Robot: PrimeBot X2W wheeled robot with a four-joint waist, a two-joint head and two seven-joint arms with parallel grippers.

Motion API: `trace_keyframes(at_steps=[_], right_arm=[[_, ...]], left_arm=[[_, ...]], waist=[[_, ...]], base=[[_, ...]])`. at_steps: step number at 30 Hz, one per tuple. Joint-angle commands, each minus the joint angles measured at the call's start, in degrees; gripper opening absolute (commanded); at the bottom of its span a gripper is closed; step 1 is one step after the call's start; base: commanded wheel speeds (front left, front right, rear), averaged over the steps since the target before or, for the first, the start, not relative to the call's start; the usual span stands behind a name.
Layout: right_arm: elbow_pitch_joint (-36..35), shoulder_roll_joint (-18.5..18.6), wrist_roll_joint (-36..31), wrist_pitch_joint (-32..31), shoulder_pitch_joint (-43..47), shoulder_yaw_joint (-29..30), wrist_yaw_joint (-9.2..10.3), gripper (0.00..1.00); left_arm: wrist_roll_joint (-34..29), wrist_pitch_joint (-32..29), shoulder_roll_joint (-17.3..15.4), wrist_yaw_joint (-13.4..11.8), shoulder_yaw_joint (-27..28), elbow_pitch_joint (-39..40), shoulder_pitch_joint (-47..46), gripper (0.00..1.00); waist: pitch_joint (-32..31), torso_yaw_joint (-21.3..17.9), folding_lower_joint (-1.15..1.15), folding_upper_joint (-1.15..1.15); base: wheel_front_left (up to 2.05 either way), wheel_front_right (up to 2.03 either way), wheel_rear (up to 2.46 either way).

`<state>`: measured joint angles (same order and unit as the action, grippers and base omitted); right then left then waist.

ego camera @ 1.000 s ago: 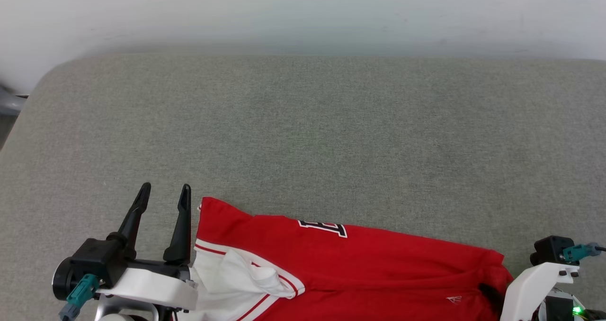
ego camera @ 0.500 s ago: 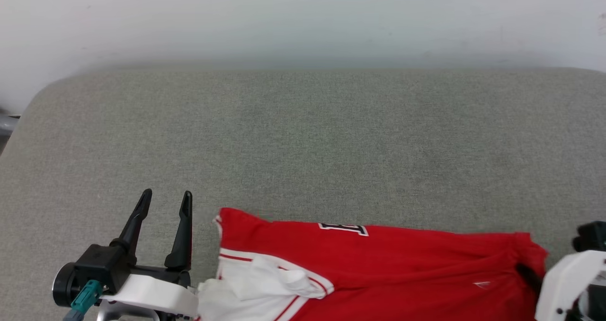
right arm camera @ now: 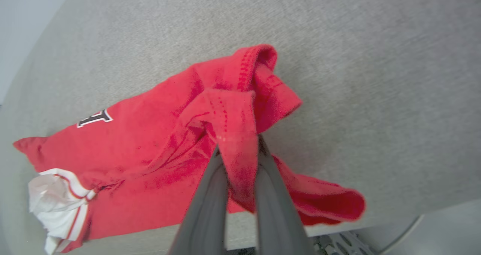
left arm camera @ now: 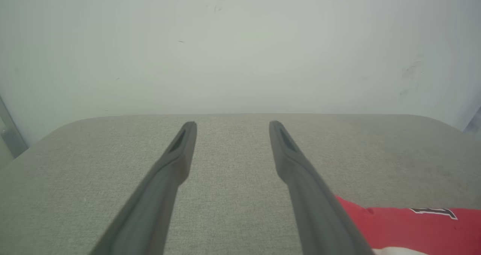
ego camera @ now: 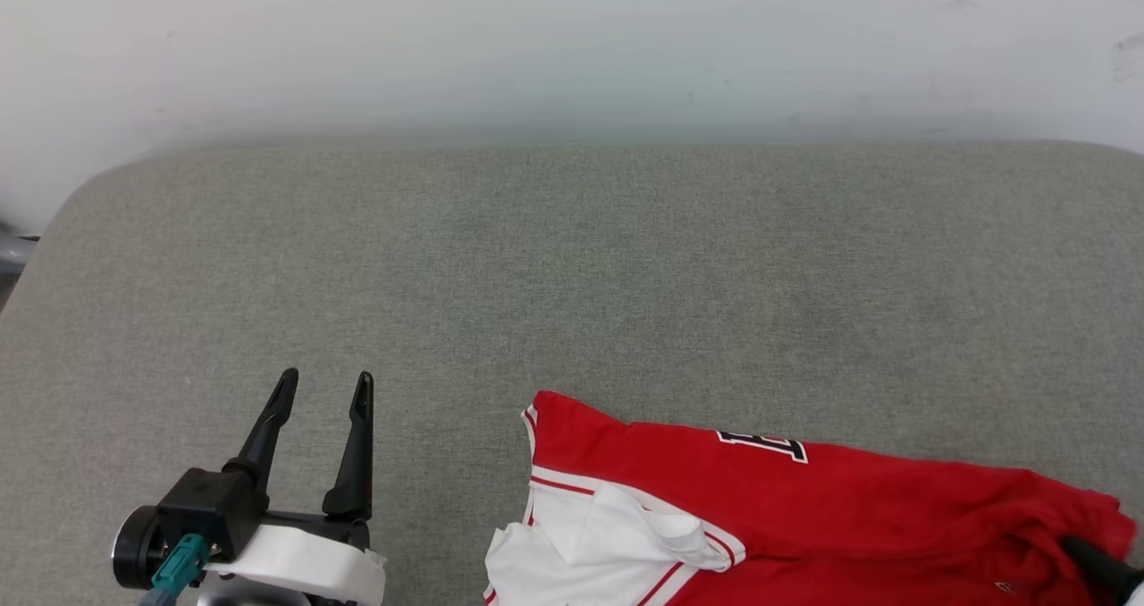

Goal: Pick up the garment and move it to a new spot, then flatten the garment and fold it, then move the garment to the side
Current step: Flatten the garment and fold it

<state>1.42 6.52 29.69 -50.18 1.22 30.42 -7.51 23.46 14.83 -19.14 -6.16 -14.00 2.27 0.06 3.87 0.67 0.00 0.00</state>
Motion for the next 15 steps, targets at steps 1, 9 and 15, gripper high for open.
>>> trace_keyframes(at_steps=[1, 9, 15], right_arm=[[0.0, -2.4, 7.4, -3.8, -2.8, 2.1, 0.04, 0.00], [7.7, -3.7, 35.4, -12.3, -5.0, 1.7, 0.03, 0.00], [10.1, -3.7, 50.7, -9.0, -2.9, -10.7, 0.04, 0.00]], left_arm=[[-0.1, 0.0, 0.2, -0.3, -0.1, -0.2, 0.5, 1.00], [-0.3, -0.3, 0.2, -0.2, -1.0, -0.6, -0.1, 1.00], [-0.2, -0.8, -0.1, -0.3, -1.4, -0.5, -0.2, 1.00]], waist=[[-0.2, 0.0, 0.00, 0.00], [-1.0, 0.8, 0.00, 0.00], [-1.8, 1.8, 0.00, 0.00]], base=[[0.00, 0.00, 0.00], [0.00, 0.00, 0.00], [0.00, 0.00, 0.00]])
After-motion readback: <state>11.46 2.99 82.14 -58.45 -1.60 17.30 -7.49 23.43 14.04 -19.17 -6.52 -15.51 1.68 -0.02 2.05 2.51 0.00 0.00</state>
